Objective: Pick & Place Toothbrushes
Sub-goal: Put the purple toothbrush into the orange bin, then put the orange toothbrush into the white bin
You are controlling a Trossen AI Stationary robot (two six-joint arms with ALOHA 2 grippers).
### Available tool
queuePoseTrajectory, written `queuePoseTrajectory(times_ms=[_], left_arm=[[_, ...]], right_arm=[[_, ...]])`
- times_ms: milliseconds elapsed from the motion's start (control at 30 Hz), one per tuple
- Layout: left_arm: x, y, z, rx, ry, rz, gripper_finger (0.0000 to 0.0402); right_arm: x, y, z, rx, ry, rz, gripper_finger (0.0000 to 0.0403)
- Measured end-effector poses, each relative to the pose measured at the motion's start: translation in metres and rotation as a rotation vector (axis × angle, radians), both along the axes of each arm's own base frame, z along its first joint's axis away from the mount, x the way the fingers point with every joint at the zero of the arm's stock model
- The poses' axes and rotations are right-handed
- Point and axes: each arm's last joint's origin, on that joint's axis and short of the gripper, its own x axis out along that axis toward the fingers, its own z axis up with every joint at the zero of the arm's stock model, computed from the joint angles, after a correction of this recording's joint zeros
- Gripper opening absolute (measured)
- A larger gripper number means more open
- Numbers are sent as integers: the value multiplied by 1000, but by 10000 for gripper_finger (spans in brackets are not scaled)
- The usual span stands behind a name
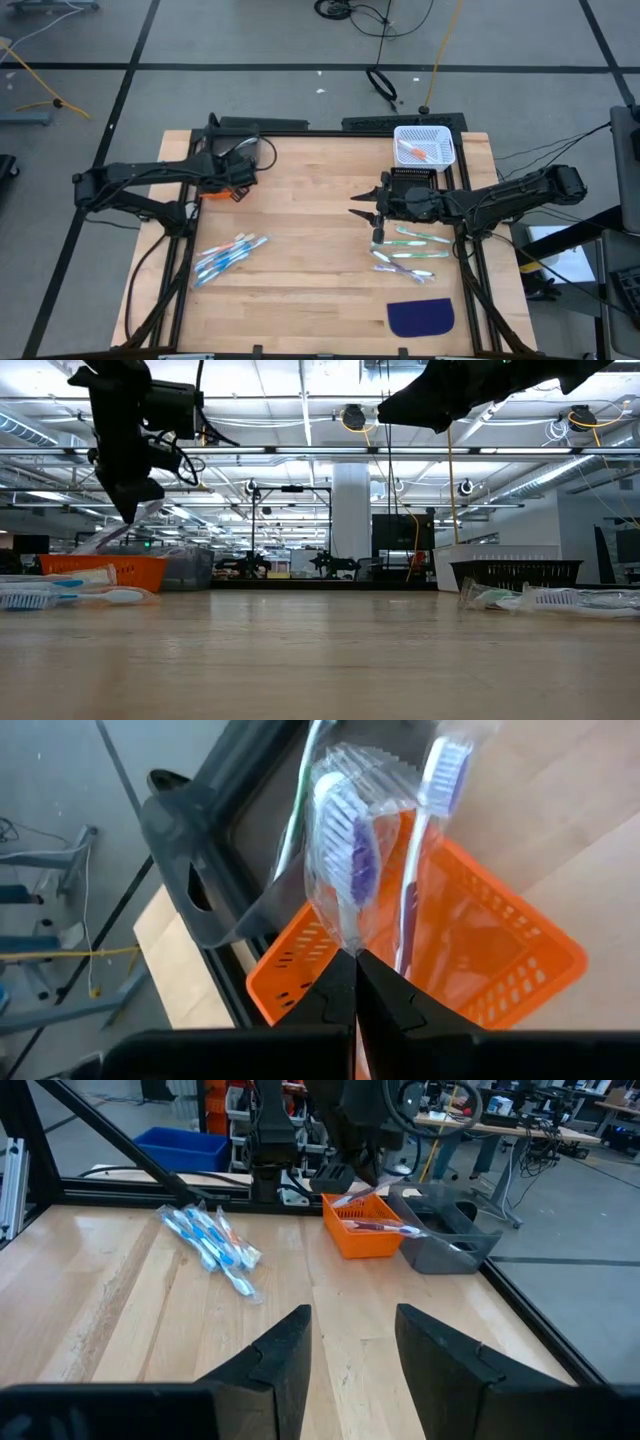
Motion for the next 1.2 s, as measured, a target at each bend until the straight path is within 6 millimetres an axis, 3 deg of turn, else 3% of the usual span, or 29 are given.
queuePoseTrajectory(times_ms=[367,667,833,1000,1200], left_arm=[[1,2,-3,-40,-20,-8,13],[1,2,-3,-55,-29,-4,114],[0,1,-1,-42,-51,7,145],[-1,-9,8,-185,-161,-54,149],[-2,-34,16,-484,-306,-170,150]], right_arm=[[0,0,0,0,0,0,141],[0,0,0,0,0,0,141],[0,0,0,0,0,0,141],[0,0,0,0,0,0,141],[0,0,0,0,-1,0,141]])
